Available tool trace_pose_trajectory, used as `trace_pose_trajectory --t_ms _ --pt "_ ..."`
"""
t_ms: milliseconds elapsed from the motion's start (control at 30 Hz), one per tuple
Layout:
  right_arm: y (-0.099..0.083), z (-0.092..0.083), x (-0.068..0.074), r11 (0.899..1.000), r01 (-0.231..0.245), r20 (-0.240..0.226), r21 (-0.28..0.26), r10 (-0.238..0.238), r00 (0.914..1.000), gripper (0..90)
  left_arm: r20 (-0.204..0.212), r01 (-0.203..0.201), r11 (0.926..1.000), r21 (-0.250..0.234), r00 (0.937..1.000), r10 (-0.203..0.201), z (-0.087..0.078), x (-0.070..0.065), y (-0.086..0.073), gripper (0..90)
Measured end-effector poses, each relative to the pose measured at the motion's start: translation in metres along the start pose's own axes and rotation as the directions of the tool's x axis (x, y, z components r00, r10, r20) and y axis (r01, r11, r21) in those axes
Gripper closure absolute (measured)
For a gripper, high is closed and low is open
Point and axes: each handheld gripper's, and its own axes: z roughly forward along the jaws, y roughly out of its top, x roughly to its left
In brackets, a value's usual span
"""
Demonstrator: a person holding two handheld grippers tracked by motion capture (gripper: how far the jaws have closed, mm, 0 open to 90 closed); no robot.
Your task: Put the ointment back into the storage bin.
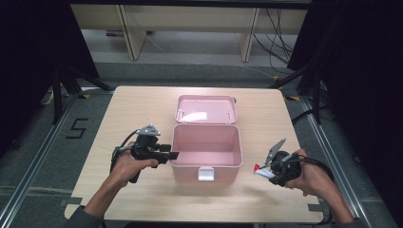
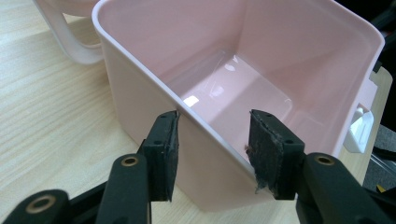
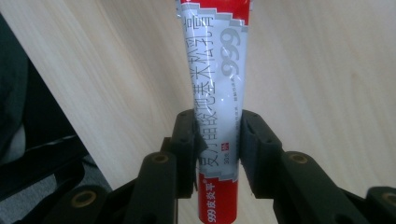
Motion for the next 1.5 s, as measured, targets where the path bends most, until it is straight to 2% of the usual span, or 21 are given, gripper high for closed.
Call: trace_pose_trajectory --t_ms 67,100,133,233,267,500,633,767,833,933,967,1100,1133,1200,1233,1267,1333,1367,1433,1467,1500 --pt "0.004 -0.014 -0.003 1.000 0.006 0.002 -0.023 -0.006 1.0000 69.4 -0.001 0.002 1.0000 -0.001 1.0000 -0.002 0.000 0.000 0.000 53.0" --pt "0.004 -0.014 -0.003 1.000 0.006 0.002 -0.023 -0.006 1.0000 69.4 -0.001 0.002 1.0000 -0.001 1.0000 -0.002 0.000 0.000 0.000 53.0" --pt "0.009 -0.026 -0.005 0.999 -0.002 0.018 -0.036 0.002 0.9998 69.4 -0.008 0.003 1.0000 -0.006 1.0000 -0.003 0.001 -0.001 0.000 53.0" --pt "0.014 -0.036 -0.006 0.999 0.004 0.017 -0.045 -0.003 0.9999 69.4 -0.006 0.003 1.0000 -0.002 1.0000 -0.003 0.000 0.000 0.000 53.0" --pt "0.021 -0.046 -0.007 0.998 0.017 0.013 -0.058 -0.016 0.9998 69.4 -0.007 0.003 1.0000 -0.002 1.0000 -0.003 0.000 0.000 0.000 53.0" --pt "0.052 -0.066 -0.006 0.993 0.065 0.004 -0.097 -0.065 0.9979 69.4 -0.009 0.006 1.0000 -0.005 0.9999 -0.006 0.001 -0.001 0.000 53.0" --pt "0.072 -0.073 -0.004 0.992 0.091 0.007 -0.091 -0.091 0.9958 69.4 -0.008 0.006 1.0000 -0.002 0.9999 -0.006 0.001 -0.001 0.000 53.0" --pt "0.086 -0.076 0.002 0.992 0.092 0.004 -0.080 -0.092 0.9957 69.4 -0.008 0.005 1.0000 -0.003 1.0000 -0.005 0.001 -0.001 0.000 53.0" --pt "0.099 -0.078 0.004 0.986 0.141 0.008 -0.088 -0.141 0.9900 69.4 -0.008 0.007 1.0000 -0.003 0.9999 -0.007 0.001 -0.001 0.000 53.0" --pt "0.115 -0.079 0.009 0.983 0.165 -0.006 -0.086 -0.166 0.9861 69.4 -0.009 0.005 1.0000 -0.003 0.9999 -0.005 0.001 -0.001 0.000 53.0" --pt "0.116 -0.080 0.011 0.985 0.148 -0.005 -0.085 -0.149 0.9889 69.4 -0.009 0.005 1.0000 -0.003 0.9999 -0.005 0.001 -0.001 0.000 53.0" --pt "0.130 -0.078 0.012 0.980 0.179 -0.009 -0.083 -0.180 0.9835 69.4 -0.009 0.004 1.0000 -0.003 0.9999 -0.004 0.001 -0.001 0.000 53.0" --pt "0.136 -0.075 0.013 0.974 0.214 0.006 -0.069 -0.214 0.9768 69.4 -0.009 0.004 1.0000 -0.003 0.9999 -0.004 0.001 -0.001 0.000 53.0" --pt "0.141 -0.073 0.013 0.969 0.238 0.003 -0.071 -0.238 0.9712 69.4 -0.009 0.003 1.0000 -0.002 1.0000 -0.003 0.001 -0.001 0.000 53.0" --pt "0.143 -0.071 0.014 0.972 0.226 -0.001 -0.060 -0.227 0.9740 69.4 -0.009 0.002 1.0000 -0.001 1.0000 -0.002 0.000 -0.001 0.000 53.0" --pt "0.145 -0.069 0.015 0.969 0.241 -0.003 -0.052 -0.242 0.9704 69.4 -0.009 0.003 1.0000 -0.002 1.0000 -0.003 0.001 -0.001 0.000 53.0" --pt "0.148 -0.066 0.017 0.971 0.235 -0.009 -0.048 -0.236 0.9717 69.4 -0.009 0.003 1.0000 -0.002 1.0000 -0.004 0.001 -0.001 0.000 53.0" --pt "0.150 -0.064 0.017 0.967 0.252 -0.008 -0.047 -0.253 0.9675 69.4 -0.010 0.002 1.0000 -0.001 0.9999 -0.002 0.001 -0.001 0.000 53.0" --pt "0.151 -0.062 0.017 0.966 0.252 -0.009 -0.052 -0.253 0.9674 69.4 -0.010 0.002 1.0000 -0.001 0.9999 -0.002 0.001 -0.001 0.000 53.0" --pt "0.156 -0.060 0.019 0.960 0.277 -0.013 -0.047 -0.278 0.9606 69.4 -0.010 0.002 1.0000 -0.001 1.0000 -0.002 0.001 -0.001 0.000 53.0" --pt "0.157 -0.059 0.019 0.958 0.284 -0.010 -0.044 -0.285 0.9586 69.4 -0.009 0.003 1.0000 -0.002 1.0000 -0.003 0.001 -0.001 0.000 53.0"
